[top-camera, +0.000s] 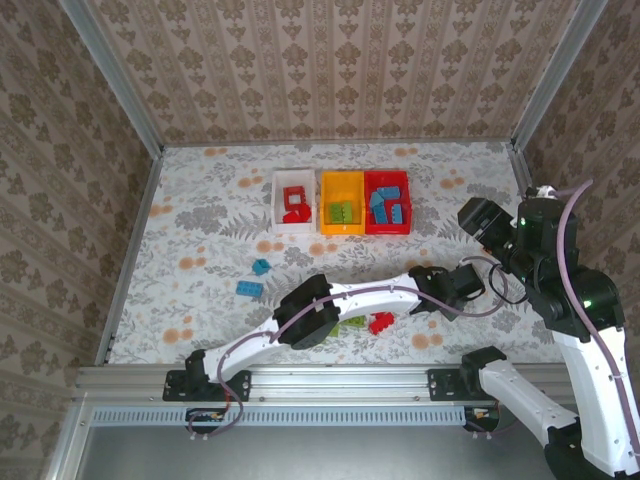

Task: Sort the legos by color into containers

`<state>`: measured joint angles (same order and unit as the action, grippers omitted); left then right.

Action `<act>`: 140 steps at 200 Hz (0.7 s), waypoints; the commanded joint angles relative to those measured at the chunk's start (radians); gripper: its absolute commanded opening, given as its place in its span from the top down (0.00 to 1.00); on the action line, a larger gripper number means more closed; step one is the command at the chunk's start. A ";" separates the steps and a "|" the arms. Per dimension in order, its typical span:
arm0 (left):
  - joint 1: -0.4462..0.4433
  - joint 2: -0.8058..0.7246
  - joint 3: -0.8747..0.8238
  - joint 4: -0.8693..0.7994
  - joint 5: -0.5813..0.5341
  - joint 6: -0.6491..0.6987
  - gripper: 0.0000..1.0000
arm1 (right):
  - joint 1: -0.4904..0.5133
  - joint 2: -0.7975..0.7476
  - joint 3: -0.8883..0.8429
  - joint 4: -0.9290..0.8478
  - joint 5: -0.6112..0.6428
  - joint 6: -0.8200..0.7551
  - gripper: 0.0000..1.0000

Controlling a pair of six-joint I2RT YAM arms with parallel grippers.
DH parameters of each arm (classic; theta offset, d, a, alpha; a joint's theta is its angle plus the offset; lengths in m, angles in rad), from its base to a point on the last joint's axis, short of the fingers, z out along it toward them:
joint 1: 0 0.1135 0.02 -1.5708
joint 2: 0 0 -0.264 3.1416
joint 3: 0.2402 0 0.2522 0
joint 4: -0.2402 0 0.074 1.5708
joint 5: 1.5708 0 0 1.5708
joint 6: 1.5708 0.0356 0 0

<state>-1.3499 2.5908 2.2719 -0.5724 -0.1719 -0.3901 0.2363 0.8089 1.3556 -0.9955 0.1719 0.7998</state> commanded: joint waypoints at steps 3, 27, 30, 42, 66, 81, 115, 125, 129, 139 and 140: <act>0.003 -0.048 -0.001 -0.083 -0.074 -0.004 0.72 | -0.002 0.006 0.023 -0.020 0.005 -0.016 0.22; 0.033 -0.181 -0.147 -0.024 -0.118 -0.010 0.73 | -0.002 0.037 0.075 -0.022 0.040 -0.055 0.22; 0.039 -0.201 -0.171 -0.015 -0.118 -0.015 0.73 | -0.002 0.042 0.081 -0.023 0.043 -0.060 0.22; 0.066 -0.281 -0.264 0.018 -0.122 -0.035 0.74 | -0.002 0.067 0.111 -0.018 0.050 -0.075 0.22; 0.124 -0.443 -0.434 0.046 -0.142 -0.060 0.74 | -0.002 0.129 0.147 0.017 0.017 -0.090 0.22; 0.166 -0.553 -0.530 0.048 -0.162 -0.079 0.74 | -0.002 0.181 0.159 0.045 -0.048 -0.093 0.22; 0.314 -0.774 -0.707 -0.012 -0.174 -0.136 0.75 | 0.113 0.306 0.132 0.144 -0.123 -0.177 0.23; 0.373 -0.817 -0.739 -0.034 -0.161 -0.147 0.75 | 0.158 0.342 0.112 0.184 -0.132 -0.196 0.23; 0.395 -0.837 -0.752 -0.040 -0.154 -0.151 0.75 | 0.179 0.355 0.100 0.206 -0.141 -0.201 0.23; 0.462 -0.874 -0.782 -0.046 -0.129 -0.153 0.75 | 0.225 0.384 0.062 0.272 -0.172 -0.203 0.23; 0.468 -0.877 -0.783 -0.047 -0.126 -0.154 0.75 | 0.229 0.386 0.058 0.278 -0.175 -0.203 0.24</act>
<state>-0.9916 1.7794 1.5604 -0.5495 -0.3111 -0.4953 0.3798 1.1450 1.4773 -0.8570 0.0841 0.6579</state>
